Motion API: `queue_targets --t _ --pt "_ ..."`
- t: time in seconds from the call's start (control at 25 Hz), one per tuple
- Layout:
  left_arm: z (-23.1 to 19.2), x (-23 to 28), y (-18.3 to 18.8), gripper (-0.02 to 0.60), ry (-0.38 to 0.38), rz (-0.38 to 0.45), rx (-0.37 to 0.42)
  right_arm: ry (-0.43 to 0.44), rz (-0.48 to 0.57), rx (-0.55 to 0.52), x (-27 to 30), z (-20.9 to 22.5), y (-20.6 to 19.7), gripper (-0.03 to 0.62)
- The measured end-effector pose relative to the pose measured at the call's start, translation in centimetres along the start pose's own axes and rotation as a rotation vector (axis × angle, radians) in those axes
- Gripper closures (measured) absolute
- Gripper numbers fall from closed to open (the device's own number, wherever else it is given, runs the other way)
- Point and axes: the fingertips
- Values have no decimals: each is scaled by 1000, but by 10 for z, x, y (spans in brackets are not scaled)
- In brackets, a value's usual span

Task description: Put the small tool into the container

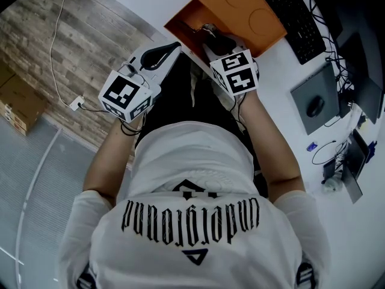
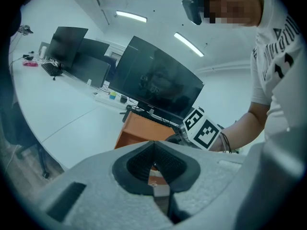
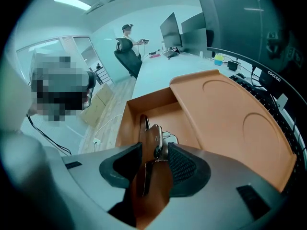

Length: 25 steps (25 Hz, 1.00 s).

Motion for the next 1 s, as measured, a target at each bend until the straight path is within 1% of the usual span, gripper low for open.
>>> queue_targets --t 0.32,0.6,0.76,0.88,1.0 --pt "25 -9 14 568 23 35 35 -7 38 -9 -28 -3 -4 441" --pt "59 -24 31 568 49 80 69 -8 113 -51 -68 -17 1 441" --pt "84 -32 43 568 71 125 74 0 158 -104 -93 -27 1 444" --pt "107 -40 45 568 82 145 76 12 206 -130 -117 -38 -1 471" --pt "125 -44 50 568 91 159 95 22 253 -147 -144 -46 -1 500"
Point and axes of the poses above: the fingertips, and each gripper's own axes: x forward along the fingers, z to its right, y out of its top, and after that the axes turned 8 degrees about x, right-handed
